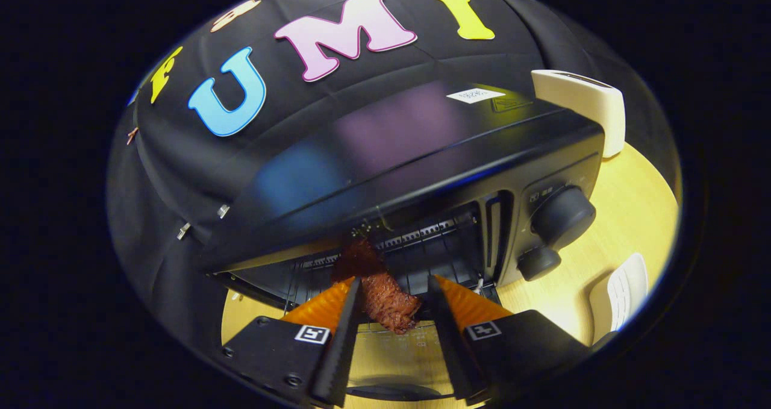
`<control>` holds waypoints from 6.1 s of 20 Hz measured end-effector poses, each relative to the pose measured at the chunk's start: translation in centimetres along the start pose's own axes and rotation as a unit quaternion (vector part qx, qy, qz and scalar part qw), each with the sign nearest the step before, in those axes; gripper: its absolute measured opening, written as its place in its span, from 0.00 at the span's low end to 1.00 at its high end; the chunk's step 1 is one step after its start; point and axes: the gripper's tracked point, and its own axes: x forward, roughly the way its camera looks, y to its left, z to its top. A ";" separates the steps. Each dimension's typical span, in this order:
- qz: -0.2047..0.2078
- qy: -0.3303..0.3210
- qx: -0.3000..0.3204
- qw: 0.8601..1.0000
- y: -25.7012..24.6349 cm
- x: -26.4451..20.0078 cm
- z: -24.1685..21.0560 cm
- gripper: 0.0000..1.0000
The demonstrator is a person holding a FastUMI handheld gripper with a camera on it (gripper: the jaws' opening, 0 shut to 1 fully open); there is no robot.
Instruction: Open the toaster oven, put the food inside, and close the toaster oven door.
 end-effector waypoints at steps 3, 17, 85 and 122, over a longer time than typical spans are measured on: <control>-0.010 -0.004 -0.002 1.000 -0.5 -0.7 0.6 0.89; -0.037 -0.089 -0.046 0.994 2.6 -9.7 5.6 0.98; -0.081 -0.059 -0.172 0.980 6.8 -10.2 3.2 0.97; -0.017 -0.298 -0.129 0.946 3.2 -27.2 26.0 0.97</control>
